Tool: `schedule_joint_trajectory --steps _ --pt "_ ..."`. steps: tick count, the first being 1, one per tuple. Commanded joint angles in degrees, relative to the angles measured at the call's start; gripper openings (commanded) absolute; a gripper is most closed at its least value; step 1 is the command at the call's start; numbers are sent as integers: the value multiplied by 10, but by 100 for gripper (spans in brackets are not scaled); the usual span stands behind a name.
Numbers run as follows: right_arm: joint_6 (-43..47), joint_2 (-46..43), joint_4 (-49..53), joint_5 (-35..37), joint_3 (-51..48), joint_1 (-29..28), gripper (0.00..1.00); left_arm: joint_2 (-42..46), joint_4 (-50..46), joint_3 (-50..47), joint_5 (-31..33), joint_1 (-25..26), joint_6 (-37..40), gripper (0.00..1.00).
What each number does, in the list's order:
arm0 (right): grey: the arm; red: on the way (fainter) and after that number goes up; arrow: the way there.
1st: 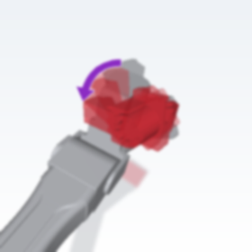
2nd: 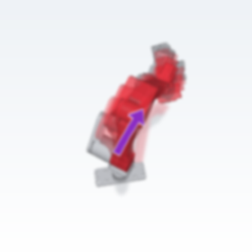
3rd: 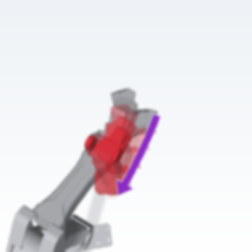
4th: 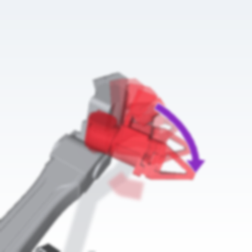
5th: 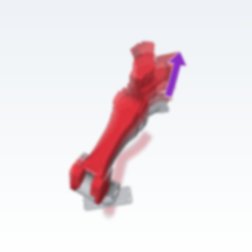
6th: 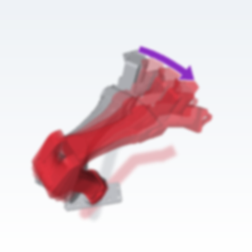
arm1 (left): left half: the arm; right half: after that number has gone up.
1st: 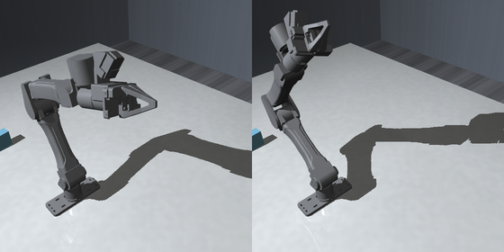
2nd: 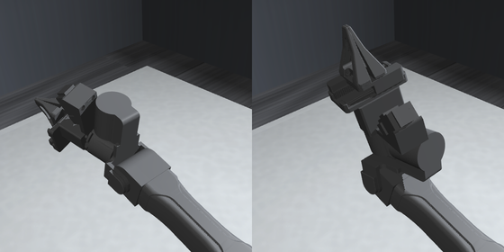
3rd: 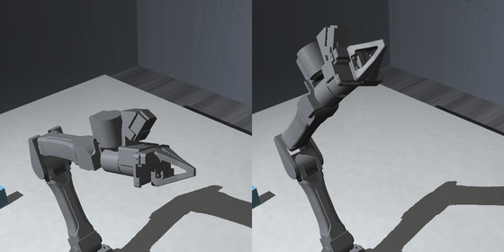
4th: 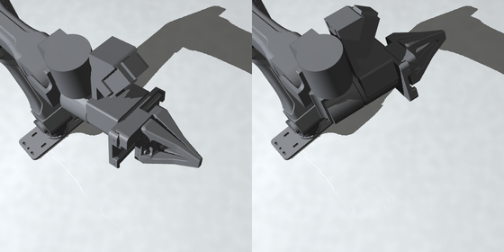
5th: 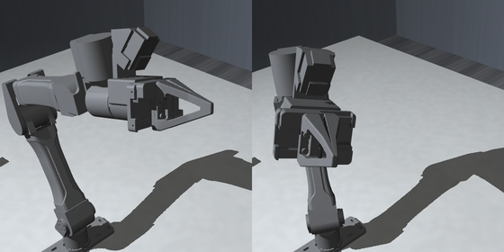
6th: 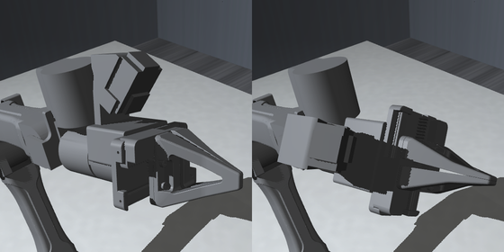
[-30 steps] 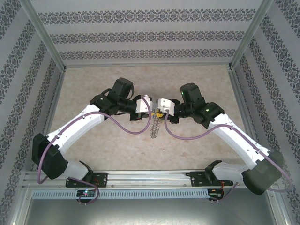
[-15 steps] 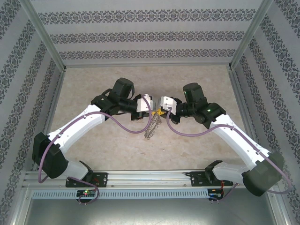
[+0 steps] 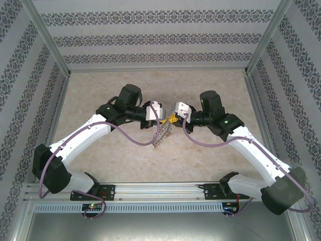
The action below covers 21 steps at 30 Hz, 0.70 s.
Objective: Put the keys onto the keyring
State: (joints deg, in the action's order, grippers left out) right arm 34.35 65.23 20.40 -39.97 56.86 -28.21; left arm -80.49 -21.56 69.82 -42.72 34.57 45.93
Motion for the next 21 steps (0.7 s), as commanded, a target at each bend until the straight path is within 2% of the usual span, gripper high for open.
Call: schedule_joint_trajectory --steps 1,10,15,18,19,21 --pt "-22 -21 -44 -59 7 7 0 6 5 -14 -1 5 19 14" --pt "-37 -19 -46 -75 23 7 0 20 73 -51 1 4 3 14" --pt "-53 -22 -73 -64 16 2 0 31 101 -58 8 0 -16 4" --pt "-60 -21 -87 -58 14 1 0 44 127 -75 12 -1 -28 1" --pt "-61 -21 -90 -58 14 1 0 49 135 -80 9 -3 -33 2" --pt "-61 -20 -93 -57 13 1 0 58 134 -88 -18 -9 -30 10"
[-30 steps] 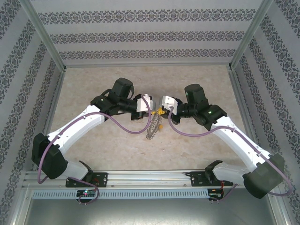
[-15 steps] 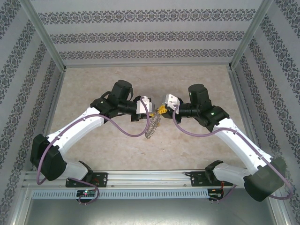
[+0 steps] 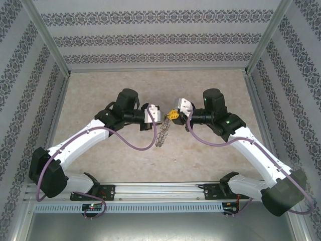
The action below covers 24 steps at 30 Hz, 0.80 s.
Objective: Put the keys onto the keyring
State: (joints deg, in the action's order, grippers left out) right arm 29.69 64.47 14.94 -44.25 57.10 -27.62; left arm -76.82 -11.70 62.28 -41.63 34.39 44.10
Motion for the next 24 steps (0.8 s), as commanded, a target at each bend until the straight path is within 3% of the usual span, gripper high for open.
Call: schedule_joint_trajectory --steps 1,3,9,17,19,21,22,24 --pt "-13 -12 -39 -15 11 -5 0 26 24 -14 -52 -11 -3 18" --pt "-12 -9 -41 -18 13 -4 0 29 11 -15 -73 -17 -4 32" --pt "-1 -1 -49 -69 22 -7 0 31 78 -42 -27 -20 -65 46" --pt "4 -2 -66 -64 21 -19 0 25 187 -67 -17 -19 -145 49" --pt "4 -2 -70 -53 19 -21 0 28 218 -79 -19 -20 -163 48" --pt "-2 -1 -81 -47 14 -22 0 29 226 -81 -26 -18 -168 40" --pt "-6 -1 -89 -43 10 -23 0 28 218 -78 -35 -18 -164 33" --pt "-13 -1 -102 -40 6 -23 0 23 176 -64 -43 -17 -145 9"
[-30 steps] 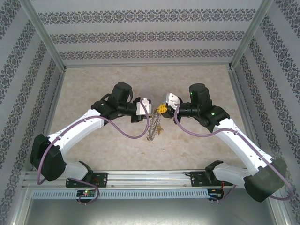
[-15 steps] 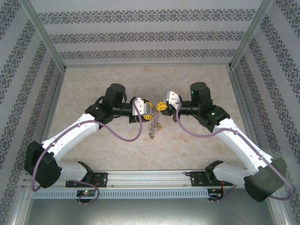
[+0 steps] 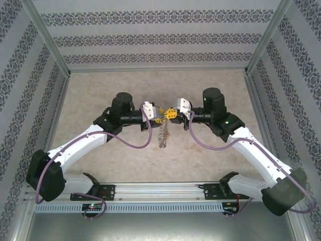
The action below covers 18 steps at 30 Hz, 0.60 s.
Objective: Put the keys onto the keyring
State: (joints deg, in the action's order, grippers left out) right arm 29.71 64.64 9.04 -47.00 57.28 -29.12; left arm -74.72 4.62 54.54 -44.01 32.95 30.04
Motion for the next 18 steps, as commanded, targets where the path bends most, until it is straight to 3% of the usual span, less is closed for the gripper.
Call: schedule_joint_trajectory --steps 1,11,14,18 --pt "-14 -1 -45 -11 2 -8 0 1 -3 18 -18 -3 3 0" --pt "-46 -6 -89 2 -13 5 0 30 -76 6 71 -5 62 0" --pt "-116 -6 -192 19 -48 -3 0 28 -74 3 72 -5 57 0" --pt "-245 2 -383 108 -111 -35 0 25 -56 -11 75 -5 49 0"
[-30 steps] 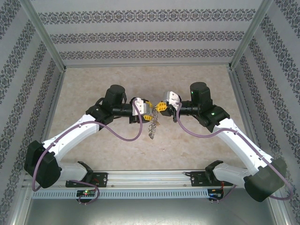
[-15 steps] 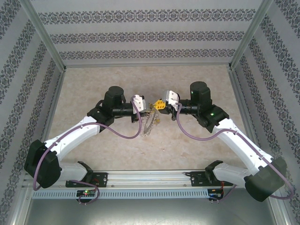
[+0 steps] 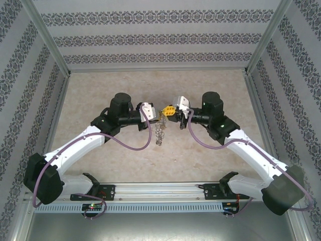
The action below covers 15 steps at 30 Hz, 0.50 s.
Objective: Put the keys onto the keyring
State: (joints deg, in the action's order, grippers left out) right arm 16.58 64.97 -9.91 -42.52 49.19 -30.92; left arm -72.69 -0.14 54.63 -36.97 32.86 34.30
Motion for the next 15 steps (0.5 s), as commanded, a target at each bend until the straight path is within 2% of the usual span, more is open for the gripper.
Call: schedule_joint_trajectory --steps 1,4,7,13,14,15 --pt "-130 1 -221 79 -39 -22 0 4 0 -18 3 -4 4 0" --pt "-189 9 -309 102 -64 -25 0 5 43 -40 -9 -4 -12 0" --pt "-236 13 -326 122 -59 -32 0 -4 53 -46 -11 -5 -17 0" --pt "-296 22 -377 154 -46 -85 0 -20 116 -76 -27 -25 -48 0" --pt "-300 24 -385 156 -48 -89 0 -19 121 -77 -28 -26 -53 1" --pt "-294 25 -382 153 -48 -92 0 -14 126 -79 -27 -29 -62 7"
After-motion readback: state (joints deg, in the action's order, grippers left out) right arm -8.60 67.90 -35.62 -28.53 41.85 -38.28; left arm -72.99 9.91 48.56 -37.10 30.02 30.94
